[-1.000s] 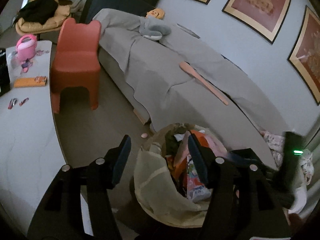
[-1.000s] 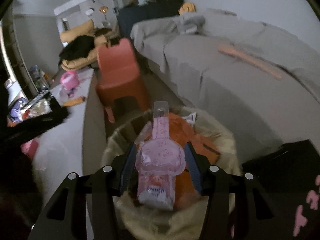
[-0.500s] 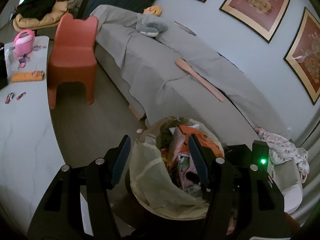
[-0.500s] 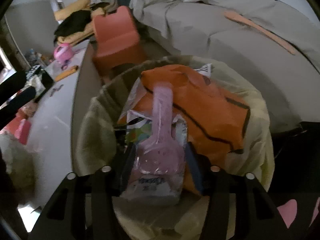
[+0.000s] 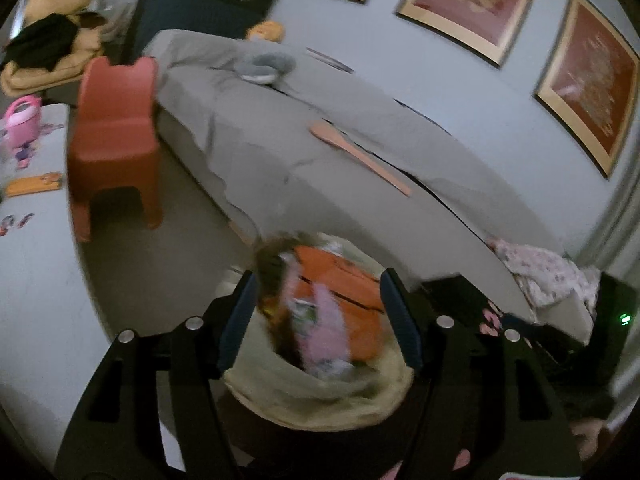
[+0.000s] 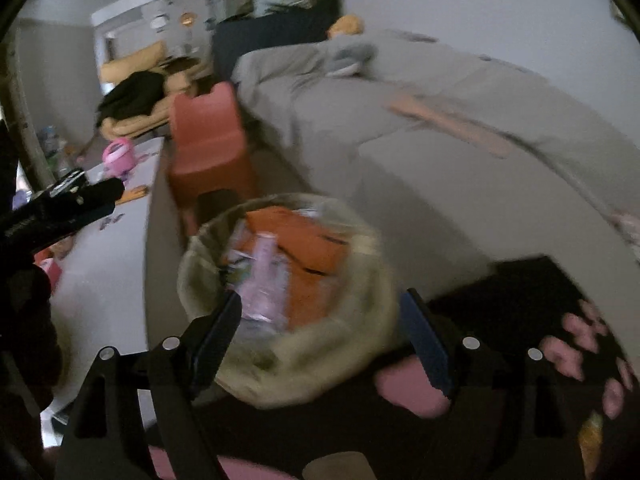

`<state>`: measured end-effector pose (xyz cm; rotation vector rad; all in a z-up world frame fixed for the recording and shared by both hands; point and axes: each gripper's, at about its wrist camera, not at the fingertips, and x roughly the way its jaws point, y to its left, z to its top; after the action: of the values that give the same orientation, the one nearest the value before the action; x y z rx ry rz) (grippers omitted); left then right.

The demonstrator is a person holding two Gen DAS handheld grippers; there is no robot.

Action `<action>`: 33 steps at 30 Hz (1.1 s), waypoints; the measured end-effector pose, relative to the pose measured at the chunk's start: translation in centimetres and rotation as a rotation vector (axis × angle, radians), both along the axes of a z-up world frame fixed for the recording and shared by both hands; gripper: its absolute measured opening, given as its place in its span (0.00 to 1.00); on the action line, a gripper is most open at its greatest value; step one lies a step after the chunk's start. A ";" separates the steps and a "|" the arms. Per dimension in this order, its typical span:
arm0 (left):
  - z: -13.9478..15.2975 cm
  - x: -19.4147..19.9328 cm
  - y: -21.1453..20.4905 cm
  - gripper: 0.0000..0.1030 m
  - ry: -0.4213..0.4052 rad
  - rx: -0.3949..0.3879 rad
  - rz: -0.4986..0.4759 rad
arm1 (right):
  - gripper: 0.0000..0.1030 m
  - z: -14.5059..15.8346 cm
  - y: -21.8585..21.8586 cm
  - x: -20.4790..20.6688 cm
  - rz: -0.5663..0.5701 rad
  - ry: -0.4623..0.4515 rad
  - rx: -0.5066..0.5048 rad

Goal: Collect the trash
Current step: 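Open both tools to release the packet and pink container into the bag, then move both tools back over the remaining snack wrappers on the table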

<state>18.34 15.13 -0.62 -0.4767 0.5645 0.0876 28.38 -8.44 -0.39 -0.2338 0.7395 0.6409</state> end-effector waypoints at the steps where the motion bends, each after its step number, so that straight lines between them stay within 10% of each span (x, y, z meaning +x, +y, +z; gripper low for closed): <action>1: -0.1 0.2 -0.8 0.59 0.001 0.000 -0.022 | 0.75 0.4 -1.2 -0.4 -0.017 -0.009 0.001; 15: -3.7 2.7 -15.6 0.60 0.077 0.023 -0.491 | 0.75 -0.7 -25.7 -3.1 -0.486 -0.002 -0.063; 23: -5.0 3.5 -20.1 0.60 0.116 0.028 -0.619 | 0.75 -6.0 -28.4 0.7 -0.444 0.093 -0.151; 33: -7.1 4.6 -21.0 0.60 0.181 0.017 -0.631 | 0.34 -7.7 -29.9 1.2 -0.427 0.187 -0.134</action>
<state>22.95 -5.85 -7.70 -0.2584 0.8684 -0.4704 29.59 -38.34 -8.07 -0.1324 0.9799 0.2083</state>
